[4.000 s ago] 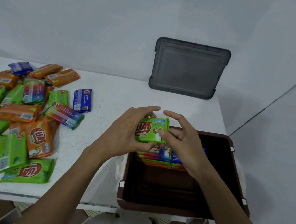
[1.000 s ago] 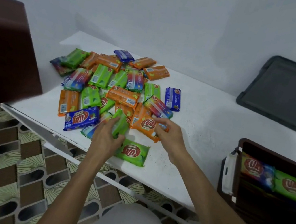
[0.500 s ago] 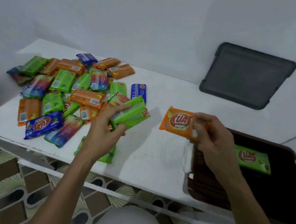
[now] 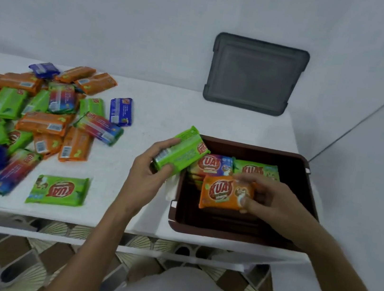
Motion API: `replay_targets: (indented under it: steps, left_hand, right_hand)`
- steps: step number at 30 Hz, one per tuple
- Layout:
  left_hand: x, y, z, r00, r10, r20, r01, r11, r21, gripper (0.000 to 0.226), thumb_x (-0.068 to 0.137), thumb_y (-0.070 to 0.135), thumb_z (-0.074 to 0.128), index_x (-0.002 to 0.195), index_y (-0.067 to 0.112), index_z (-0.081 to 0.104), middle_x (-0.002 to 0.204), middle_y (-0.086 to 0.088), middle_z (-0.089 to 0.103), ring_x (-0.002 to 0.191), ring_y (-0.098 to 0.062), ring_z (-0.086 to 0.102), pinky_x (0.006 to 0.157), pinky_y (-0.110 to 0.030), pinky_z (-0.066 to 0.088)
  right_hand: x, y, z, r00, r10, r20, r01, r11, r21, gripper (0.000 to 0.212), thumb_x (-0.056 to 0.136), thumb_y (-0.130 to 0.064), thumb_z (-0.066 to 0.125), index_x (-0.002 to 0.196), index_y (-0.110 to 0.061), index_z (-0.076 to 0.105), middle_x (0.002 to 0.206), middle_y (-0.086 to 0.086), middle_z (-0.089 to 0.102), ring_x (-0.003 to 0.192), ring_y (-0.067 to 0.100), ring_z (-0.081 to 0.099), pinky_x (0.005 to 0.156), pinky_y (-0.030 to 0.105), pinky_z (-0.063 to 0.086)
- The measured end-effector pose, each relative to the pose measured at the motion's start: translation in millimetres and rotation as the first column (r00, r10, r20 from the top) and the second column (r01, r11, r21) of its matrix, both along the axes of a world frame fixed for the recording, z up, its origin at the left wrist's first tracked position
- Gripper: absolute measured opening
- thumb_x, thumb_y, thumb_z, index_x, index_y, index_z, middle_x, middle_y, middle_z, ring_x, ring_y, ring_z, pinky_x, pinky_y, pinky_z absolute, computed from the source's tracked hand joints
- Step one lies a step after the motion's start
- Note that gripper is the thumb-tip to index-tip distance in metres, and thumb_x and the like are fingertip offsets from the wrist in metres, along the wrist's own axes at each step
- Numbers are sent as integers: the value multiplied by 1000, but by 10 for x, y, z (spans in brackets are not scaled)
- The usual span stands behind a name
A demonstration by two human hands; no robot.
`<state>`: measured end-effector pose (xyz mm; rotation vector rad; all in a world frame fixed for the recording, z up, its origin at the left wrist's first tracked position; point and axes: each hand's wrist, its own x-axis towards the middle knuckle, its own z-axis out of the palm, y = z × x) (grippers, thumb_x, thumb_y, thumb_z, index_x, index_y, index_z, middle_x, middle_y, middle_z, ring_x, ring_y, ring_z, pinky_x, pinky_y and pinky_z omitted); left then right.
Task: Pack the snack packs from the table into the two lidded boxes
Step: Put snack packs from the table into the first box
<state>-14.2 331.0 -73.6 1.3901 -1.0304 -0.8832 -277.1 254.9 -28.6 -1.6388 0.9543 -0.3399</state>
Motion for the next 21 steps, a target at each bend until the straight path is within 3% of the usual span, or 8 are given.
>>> replay_targets:
  steps: [7, 9, 11, 14, 17, 21]
  left_hand:
    - [-50, -36, -31, 1000, 21, 13, -22, 998, 52, 47, 95, -2, 52, 129, 31, 59, 124, 6, 60, 102, -6, 61, 74, -18, 51]
    - [-46, -41, -32, 1000, 20, 6, -21, 997, 68, 47, 96, 0, 52, 129, 32, 58, 123, 7, 60, 103, -6, 61, 75, -20, 52]
    - [-46, -44, -26, 1000, 18, 6, -19, 997, 77, 46, 96, 1, 52, 129, 33, 58, 122, 10, 60, 103, -4, 61, 76, -21, 52]
    - [-55, -47, -17, 1000, 8, 2, -8, 997, 80, 46, 96, 1, 52, 129, 32, 58, 121, 13, 60, 103, -2, 61, 77, -20, 52]
    - [-44, -42, -7, 1000, -8, 8, 7, 997, 81, 45, 97, 2, 52, 129, 33, 58, 122, 12, 60, 105, -4, 60, 77, -21, 52]
    - [-19, -36, 20, 999, -38, 32, 36, 997, 66, 46, 96, 1, 54, 130, 31, 57, 123, 12, 59, 107, -5, 59, 77, -20, 51]
  right_hand:
    - [252, -138, -461, 993, 2, -121, 14, 991, 133, 36, 91, -6, 64, 125, -17, 61, 125, 5, 61, 102, 17, 68, 81, 32, 60]
    - [318, -187, -627, 974, 13, -225, 8, 996, 89, 37, 90, -7, 66, 125, -18, 61, 128, 7, 59, 100, 20, 68, 78, 34, 61]
    - [367, -216, -699, 932, 55, -358, -66, 998, -19, 39, 90, -9, 66, 127, -21, 60, 129, 5, 56, 103, 18, 65, 77, 28, 59]
    - [413, -254, -759, 829, 111, -548, -261, 944, -204, 39, 89, -14, 66, 126, -25, 57, 134, 6, 52, 115, 22, 57, 90, 30, 53]
    - [456, -271, -808, 760, 132, -636, -346, 911, -224, 40, 89, -20, 65, 126, -28, 53, 135, 10, 50, 118, 28, 54, 96, 38, 50]
    - [458, -247, -708, 726, 215, -654, -428, 885, -184, 40, 93, -27, 59, 132, -25, 52, 130, 7, 57, 113, 24, 59, 93, 37, 52]
